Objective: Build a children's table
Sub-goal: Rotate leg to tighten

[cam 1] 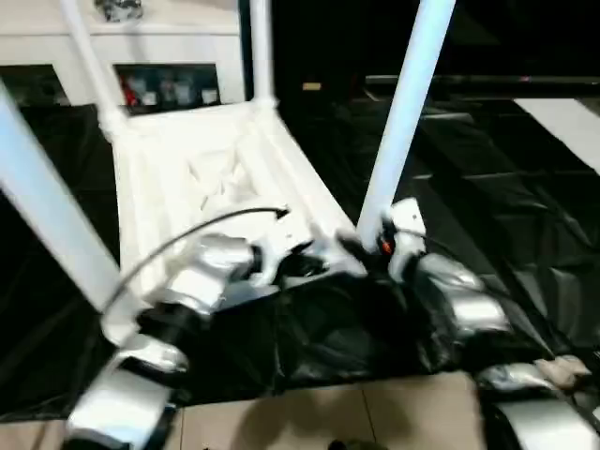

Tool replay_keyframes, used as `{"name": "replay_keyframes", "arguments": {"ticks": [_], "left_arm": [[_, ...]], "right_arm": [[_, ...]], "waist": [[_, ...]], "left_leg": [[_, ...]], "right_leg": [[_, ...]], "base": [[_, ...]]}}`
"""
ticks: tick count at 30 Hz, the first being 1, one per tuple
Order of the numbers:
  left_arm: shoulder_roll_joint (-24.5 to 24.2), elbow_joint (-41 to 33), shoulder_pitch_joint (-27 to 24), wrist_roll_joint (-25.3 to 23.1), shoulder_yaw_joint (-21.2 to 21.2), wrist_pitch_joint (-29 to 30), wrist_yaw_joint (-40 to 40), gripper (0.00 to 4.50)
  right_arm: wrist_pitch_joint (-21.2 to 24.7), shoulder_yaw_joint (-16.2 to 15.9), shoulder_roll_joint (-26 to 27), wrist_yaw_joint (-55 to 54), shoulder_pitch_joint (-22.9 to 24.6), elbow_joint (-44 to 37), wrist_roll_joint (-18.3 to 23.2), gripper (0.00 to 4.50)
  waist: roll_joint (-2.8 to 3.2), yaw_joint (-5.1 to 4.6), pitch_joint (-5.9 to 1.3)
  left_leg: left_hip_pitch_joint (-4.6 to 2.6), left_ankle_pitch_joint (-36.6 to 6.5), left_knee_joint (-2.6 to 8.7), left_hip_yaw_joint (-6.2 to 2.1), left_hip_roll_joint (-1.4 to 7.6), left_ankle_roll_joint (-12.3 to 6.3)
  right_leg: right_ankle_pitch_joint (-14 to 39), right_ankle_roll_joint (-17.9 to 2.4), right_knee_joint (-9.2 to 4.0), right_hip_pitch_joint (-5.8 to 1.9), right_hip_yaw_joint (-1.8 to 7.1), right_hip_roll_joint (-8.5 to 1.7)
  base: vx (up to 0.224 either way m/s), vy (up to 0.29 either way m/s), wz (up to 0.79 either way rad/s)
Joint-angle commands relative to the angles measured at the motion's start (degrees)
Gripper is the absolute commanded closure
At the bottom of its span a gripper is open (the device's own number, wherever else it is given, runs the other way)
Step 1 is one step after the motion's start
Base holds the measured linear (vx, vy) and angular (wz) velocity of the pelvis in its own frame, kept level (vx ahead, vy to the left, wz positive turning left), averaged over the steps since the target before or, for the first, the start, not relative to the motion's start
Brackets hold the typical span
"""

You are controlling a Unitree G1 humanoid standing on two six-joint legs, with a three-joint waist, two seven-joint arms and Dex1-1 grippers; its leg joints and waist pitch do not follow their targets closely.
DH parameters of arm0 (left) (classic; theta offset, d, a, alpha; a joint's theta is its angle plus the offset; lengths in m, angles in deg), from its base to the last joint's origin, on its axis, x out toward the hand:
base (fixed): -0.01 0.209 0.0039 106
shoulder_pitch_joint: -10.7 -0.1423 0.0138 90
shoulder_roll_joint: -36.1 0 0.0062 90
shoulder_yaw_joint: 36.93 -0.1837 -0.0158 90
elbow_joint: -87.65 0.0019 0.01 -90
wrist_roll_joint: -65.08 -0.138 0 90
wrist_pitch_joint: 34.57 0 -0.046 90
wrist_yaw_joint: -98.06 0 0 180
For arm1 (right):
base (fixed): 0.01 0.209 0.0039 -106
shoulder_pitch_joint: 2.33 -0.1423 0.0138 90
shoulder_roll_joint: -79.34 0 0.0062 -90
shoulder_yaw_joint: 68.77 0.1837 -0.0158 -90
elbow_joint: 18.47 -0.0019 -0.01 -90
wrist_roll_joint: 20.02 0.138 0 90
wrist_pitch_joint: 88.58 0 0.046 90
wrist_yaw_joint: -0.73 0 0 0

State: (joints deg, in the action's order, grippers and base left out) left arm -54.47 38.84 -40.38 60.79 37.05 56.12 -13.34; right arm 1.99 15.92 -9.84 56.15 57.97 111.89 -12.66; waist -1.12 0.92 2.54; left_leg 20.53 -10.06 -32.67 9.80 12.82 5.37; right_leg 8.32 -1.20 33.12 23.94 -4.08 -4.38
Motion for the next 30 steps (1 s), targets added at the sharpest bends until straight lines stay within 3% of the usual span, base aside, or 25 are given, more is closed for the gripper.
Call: {"name": "replay_keyframes", "arguments": {"ticks": [1, 2, 7, 10, 11, 12, 13, 16, 22, 30], "left_arm": [[-0.4, -1.3, 1.0, -0.3, -2.7, -2.1, 5.0, 4.50], [-1.0, -0.9, 1.0, -0.3, -2.7, -3.0, 5.9, 4.50], [-3.5, 0.1, 1.2, -0.1, -2.9, -4.5, 9.5, 4.50], [-4.4, 0.0, 1.1, 0.2, -3.1, -5.0, 11.1, 4.50], [-4.6, 0.0, 1.1, 0.4, -3.1, -5.1, 11.6, 4.50], [-4.8, 0.0, 1.1, 0.5, -3.2, -5.2, 12.0, 4.50], [-4.9, 0.0, 1.1, 0.5, -3.2, -5.4, 12.2, 4.50], [-5.1, 0.1, 1.2, 0.7, -3.3, -5.9, 13.0, 4.50], [-5.1, 0.4, 1.0, 0.7, -3.3, -6.4, 13.7, 4.50], [-5.1, 1.2, 1.1, 0.5, -3.3, -6.9, 13.5, 4.50]], "right_arm": [[1.8, -3.2, -1.1, 6.6, 1.4, -1.6, 0.4, 0.62], [0.9, -4.1, -1.9, 8.0, 1.5, -1.9, -0.2, 0.54], [-0.6, -6.6, -4.5, 15.0, 1.8, -2.7, -1.1, 0.54], [-0.2, -6.8, -4.4, 16.7, 1.3, -2.5, -0.9, 0.54], [0.2, -6.8, -4.2, 17.1, 1.0, -2.5, -0.7, 0.54], [0.1, -6.8, -3.9, 17.2, 0.7, -2.4, -0.6, 0.87], [-0.1, -6.8, -3.5, 17.0, 0.3, -2.2, -0.6, 0.87], [0.6, -7.2, -3.1, 18.0, 0.0, -2.9, 0.4, 0.92], [0.2, -7.7, -2.9, 19.7, -0.1, -2.2, 0.0, 1.68], [0.2, -7.6, -2.9, 19.4, 0.4, -2.5, -0.1, 1.84]], "waist": [[0.62, 0.45, -3.79], [0.89, 0.65, -3.75], [0.66, 1.41, -3.41], [0.64, 1.51, -3.37], [0.64, 1.52, -3.39], [0.62, 1.52, -3.47], [0.29, 1.53, -3.51], [0.57, 1.64, -3.55], [0.64, 2.25, -3.59], [0.69, 2.41, -3.62]], "left_leg": [[-0.04, -12.6, 3.19, 0.74, 0.34, -5.60], [-0.12, -12.6, 3.21, 0.80, 0.40, -5.50], [-0.58, -17.2, 3.45, 0.88, 0.41, -3.00], [-0.50, -17.3, 3.59, 0.76, 0.41, -2.49], [-0.55, -17.3, 3.59, 0.75, 0.41, -2.41], [-0.49, -17.0, 3.57, 0.71, 0.38, -2.31], [-0.47, -16.5, 3.56, 0.75, 0.40, -2.35], [-0.52, -15.6, 3.53, 0.77, 0.44, -2.49], [-0.61, -15.3, 3.50, 0.85, 0.47, -2.44], [-0.64, -15.3, 3.52, 0.82, 0.40, -1.98]], "right_leg": [[7.7, -15.0, -2.83, -3.94, 1.88, -2.36], [7.7, -15.1, -2.83, -3.86, 1.88, -2.34], [16.1, -13.3, -3.55, -3.48, 1.93, -2.53], [17.8, -12.4, -3.60, -3.46, 1.95, -2.58], [17.9, -12.3, -3.63, -3.44, 1.95, -2.59], [17.7, -12.3, -3.58, -3.52, 1.95, -2.58], [17.2, -12.3, -3.54, -3.49, 1.95, -2.57], [15.7, -12.9, -3.35, -3.47, 1.97, -2.55], [15.0, -13.0, -3.24, -3.46, 2.02, -2.61], [15.2, -12.6, -3.27, -3.48, 2.01, -2.56]], "base": [[0.000, 0.000, 0.00], [0.000, 0.000, 0.00], [0.000, 0.000, 0.00], [0.000, 0.000, 0.00], [0.000, 0.000, 0.00], [0.000, 0.000, 0.00], [0.000, 0.000, 0.00], [0.000, 0.000, 0.00], [0.000, 0.000, 0.00], [0.000, 0.000, 0.00]]}}
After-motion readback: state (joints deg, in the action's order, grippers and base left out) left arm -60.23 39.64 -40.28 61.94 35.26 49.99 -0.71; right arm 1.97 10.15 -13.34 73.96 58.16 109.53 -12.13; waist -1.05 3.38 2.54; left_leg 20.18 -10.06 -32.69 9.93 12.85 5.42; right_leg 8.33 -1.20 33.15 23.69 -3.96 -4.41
